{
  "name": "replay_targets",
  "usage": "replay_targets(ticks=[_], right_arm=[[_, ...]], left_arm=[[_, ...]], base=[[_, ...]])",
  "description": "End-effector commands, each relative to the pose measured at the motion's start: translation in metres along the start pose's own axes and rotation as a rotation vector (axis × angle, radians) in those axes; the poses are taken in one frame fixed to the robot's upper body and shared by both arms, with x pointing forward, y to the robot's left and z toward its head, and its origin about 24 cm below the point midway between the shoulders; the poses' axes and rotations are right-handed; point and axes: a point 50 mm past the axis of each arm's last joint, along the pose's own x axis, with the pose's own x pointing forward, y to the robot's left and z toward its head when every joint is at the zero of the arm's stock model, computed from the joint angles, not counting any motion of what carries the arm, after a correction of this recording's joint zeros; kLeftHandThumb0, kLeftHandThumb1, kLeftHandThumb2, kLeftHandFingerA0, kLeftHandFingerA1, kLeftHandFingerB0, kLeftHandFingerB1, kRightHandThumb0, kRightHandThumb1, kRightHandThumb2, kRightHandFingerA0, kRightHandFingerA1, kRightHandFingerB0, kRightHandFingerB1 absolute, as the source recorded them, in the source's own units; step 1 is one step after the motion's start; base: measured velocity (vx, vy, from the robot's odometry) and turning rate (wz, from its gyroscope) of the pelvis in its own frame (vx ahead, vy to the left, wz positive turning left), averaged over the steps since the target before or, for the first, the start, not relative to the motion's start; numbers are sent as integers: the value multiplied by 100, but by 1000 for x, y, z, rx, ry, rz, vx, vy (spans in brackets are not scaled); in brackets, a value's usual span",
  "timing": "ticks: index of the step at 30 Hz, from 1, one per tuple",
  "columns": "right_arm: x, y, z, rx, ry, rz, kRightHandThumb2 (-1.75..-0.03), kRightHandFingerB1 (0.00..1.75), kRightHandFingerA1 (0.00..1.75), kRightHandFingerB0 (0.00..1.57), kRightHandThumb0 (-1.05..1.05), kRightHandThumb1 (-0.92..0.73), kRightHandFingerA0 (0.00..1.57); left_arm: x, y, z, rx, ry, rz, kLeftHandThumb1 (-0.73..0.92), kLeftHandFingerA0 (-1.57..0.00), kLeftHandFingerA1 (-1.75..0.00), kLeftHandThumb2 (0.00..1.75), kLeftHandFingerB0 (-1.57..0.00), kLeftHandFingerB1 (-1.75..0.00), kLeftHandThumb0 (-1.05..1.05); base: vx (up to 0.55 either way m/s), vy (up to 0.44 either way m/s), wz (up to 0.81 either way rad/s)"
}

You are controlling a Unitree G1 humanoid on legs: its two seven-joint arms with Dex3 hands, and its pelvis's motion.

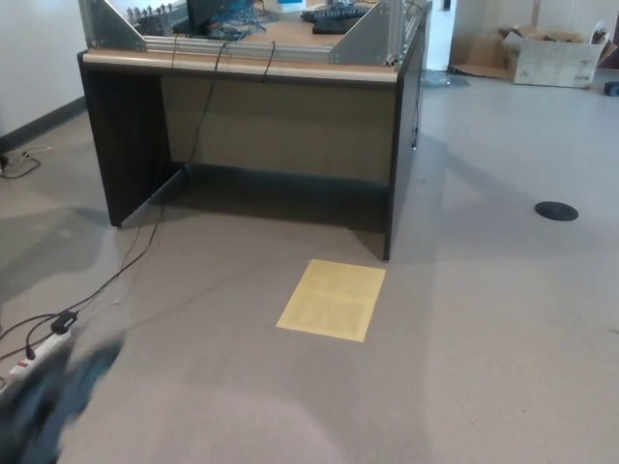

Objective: A person hands over a black lunchbag to the robot and the robot uses its left hand to grab the strips of the lunchbag, the gives it back to the person.

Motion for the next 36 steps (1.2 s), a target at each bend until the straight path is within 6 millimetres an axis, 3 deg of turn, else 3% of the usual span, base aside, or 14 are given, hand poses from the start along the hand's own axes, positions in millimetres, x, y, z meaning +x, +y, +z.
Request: replay_targets(ticks=[1,2,4,5,7,8,14,15,21,25,26,28,29,36], right_arm=[[-10,-16,-11,1,11,-92,-60,44,46,61,-54,-66,66],[-12,-16,-12,-2,14,-90,-61,44,46,60,-54,-66,65],[-16,-16,-16,-9,20,-84,-60,44,46,60,-54,-66,65],[-18,-17,-17,-5,13,-90,-95,56,64,49,-51,-55,62],[-19,-19,-18,-6,16,-94,-95,56,65,49,-52,-55,63],[-21,-21,-20,-9,21,-98,-61,43,47,60,-56,-66,66],[-20,-24,-18,-10,10,-118,-61,44,48,61,-55,-65,66],[-20,-25,-17,-12,9,-118,-60,44,47,61,-54,-66,66],[-17,-29,-15,-18,4,-122,-60,44,47,61,-55,-66,66],[-27,-24,-24,-18,23,-101,-61,44,47,61,-55,-66,67],[-28,-25,-25,-21,24,-97,-95,56,64,49,-52,-56,63],[-31,-25,-27,-21,29,-102,-94,56,65,50,-51,-55,64],[-30,-25,-27,-21,31,-107,-61,44,47,62,-54,-65,67],[-29,-25,-26,-14,30,-111,-60,45,47,62,-54,-65,67]], left_arm=[[-81,-16,-53,0,301,109,42,-6,-29,68,-13,-35,-62],[-86,-18,-56,9,327,102,29,-1,-50,86,0,-46,-30],[-96,-23,-60,14,369,86,29,-1,-50,86,0,-47,-29],[-97,-25,-62,-16,399,78,31,0,-50,86,0,-47,-29],[-95,-26,-63,-83,425,76,33,0,-49,88,0,-47,-30],[-93,-27,-63,-104,421,80,33,0,-49,87,0,-47,-29],[-89,-30,-65,-164,427,60,34,0,-49,88,0,-47,-29],[-89,-30,-66,-169,429,57,50,-17,-28,56,-17,-27,-50],[-84,-32,-65,-180,420,54,51,-19,-29,57,-16,-27,-51],[-98,-37,-63,-185,428,24,50,-18,-29,56,-17,-27,-50],[-99,-39,-63,-182,429,18,51,-18,-29,56,-17,-27,-52],[-100,-41,-62,-195,432,7,51,-20,-30,57,-18,-28,-51],[-99,-41,-62,-203,427,6,50,-20,-30,57,-17,-28,-49],[-95,-39,-63,-201,420,4,50,-19,-29,56,-18,-27,-50]], base=[[0,0,0],[0,0,0],[0,0,0],[0,0,0],[0,0,0],[0,0,0],[0,0,0],[0,0,0],[0,0,0],[0,0,0],[0,0,0],[0,0,0],[0,0,0],[0,0,0]])
